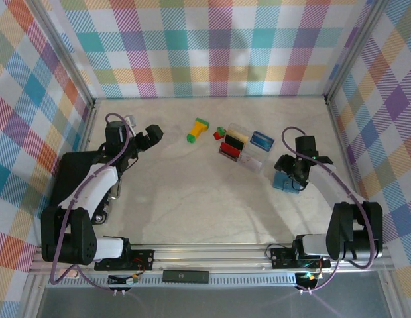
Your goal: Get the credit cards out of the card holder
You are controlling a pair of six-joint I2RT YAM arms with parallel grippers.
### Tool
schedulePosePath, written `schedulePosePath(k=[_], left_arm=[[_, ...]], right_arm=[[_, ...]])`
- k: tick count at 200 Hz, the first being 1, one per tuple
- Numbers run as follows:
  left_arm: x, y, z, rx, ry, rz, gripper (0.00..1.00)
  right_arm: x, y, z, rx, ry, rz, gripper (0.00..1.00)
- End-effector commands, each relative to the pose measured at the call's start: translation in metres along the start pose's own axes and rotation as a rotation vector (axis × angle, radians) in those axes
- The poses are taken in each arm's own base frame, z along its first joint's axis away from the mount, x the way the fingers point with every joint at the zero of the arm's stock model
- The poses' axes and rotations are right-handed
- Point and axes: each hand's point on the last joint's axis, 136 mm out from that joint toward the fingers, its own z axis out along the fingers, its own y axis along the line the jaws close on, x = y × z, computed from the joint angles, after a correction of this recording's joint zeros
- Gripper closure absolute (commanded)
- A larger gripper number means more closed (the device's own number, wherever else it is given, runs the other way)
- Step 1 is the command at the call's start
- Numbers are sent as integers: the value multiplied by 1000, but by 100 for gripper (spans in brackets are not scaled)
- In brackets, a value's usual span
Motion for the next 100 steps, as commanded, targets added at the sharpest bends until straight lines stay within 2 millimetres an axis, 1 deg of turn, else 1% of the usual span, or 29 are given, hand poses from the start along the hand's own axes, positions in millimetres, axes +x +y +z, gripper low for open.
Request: schedulePosePath(k=[1, 25, 48, 69, 100], left_arm=[[3, 4, 1, -15, 20, -21, 0], [5, 6, 2, -18, 27, -24, 0], [8, 5, 4, -16, 42, -24, 0], [9, 6, 6, -18, 52, -27, 0], [12, 3, 11, -11, 67, -26, 0]], right_arm=[[5, -1, 9, 3, 48, 1, 27], [3, -7, 18, 55, 58, -4, 35], [4, -18, 25, 123, 68, 12, 36], [14, -23, 33, 144, 113, 37, 36], [32, -15, 40, 85, 180, 80, 38]])
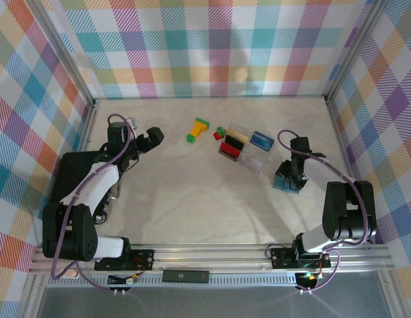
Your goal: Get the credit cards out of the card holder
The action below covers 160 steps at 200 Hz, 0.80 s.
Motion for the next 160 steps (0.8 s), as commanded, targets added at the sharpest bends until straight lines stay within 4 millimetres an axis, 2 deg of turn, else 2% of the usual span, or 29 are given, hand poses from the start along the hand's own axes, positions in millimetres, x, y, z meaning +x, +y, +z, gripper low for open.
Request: schedulePosePath(k=[1, 42, 72, 104, 160], left_arm=[[-1, -7, 2, 19, 16, -10, 0], [0, -11, 8, 22, 26, -5, 0], [1, -11, 11, 9, 30, -4, 0], [4, -5, 15, -25, 39, -14, 0], [7, 1, 15, -75, 64, -21, 0]], right_arm=[[17, 2, 8, -24, 84, 54, 38], [44, 21, 2, -30, 120, 14, 39], [79, 43, -7, -22, 132, -54, 39], [113, 90, -12, -116, 170, -137, 39], [139, 177, -19, -316, 240, -298, 38]])
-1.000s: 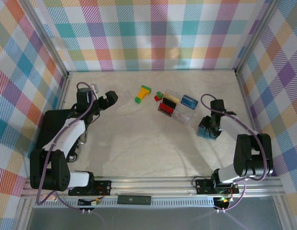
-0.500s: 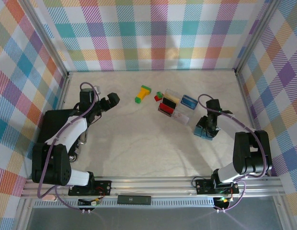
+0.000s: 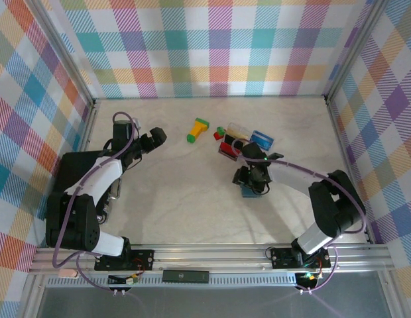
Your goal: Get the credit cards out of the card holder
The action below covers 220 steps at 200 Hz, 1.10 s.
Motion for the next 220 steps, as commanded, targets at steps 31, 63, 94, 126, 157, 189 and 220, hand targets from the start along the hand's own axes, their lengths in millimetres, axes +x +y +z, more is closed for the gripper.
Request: schedulePosePath(k=[31, 63, 94, 126, 157, 189, 220], left_arm=[[2, 1, -6, -39, 16, -7, 0], [7, 3, -8, -48, 25, -1, 0], [9, 1, -6, -40, 35, -3, 0], [14, 2, -2, -41, 49, -5, 0], [19, 5, -2, -55, 61, -7, 0], [25, 15, -3, -88, 67, -23, 0], [33, 24, 0, -110, 65, -69, 0]], right_arm=[[-6, 38, -10, -44, -29, -91, 38], [-22, 4, -21, 108, -119, -146, 38], [-24, -16, -12, 165, -98, -131, 38], [-19, -10, 5, 141, -41, -128, 38], [-8, 3, 20, 114, 26, -147, 41], [5, 40, 21, 50, 34, -203, 43], [15, 93, 27, -66, 61, -237, 43]])
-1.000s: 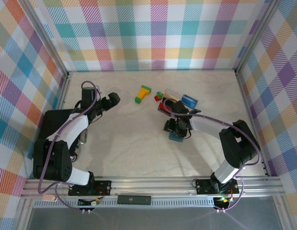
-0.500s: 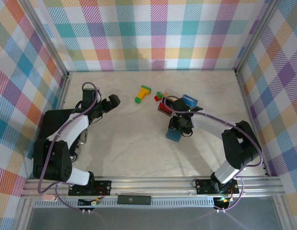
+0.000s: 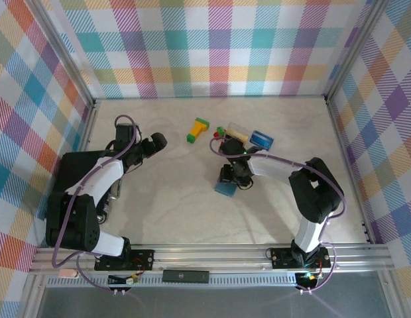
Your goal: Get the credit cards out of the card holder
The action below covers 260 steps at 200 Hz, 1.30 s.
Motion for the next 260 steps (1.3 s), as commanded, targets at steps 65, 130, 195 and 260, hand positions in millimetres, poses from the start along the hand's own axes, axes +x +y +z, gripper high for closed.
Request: schedulePosePath(k=[65, 130, 195, 260], left_arm=[[52, 7, -1, -12, 68, -172, 18], [142, -4, -13, -35, 226, -204, 38], [178, -19, -14, -9, 293, -183, 38], [200, -20, -19, -13, 340, -180, 32]], right_arm=[[-49, 67, -19, -149, -90, -135, 38], [-60, 80, 18, -174, 52, -260, 38], [-32, 73, 18, -203, 154, -218, 41], [27, 76, -5, -424, 290, -93, 42]])
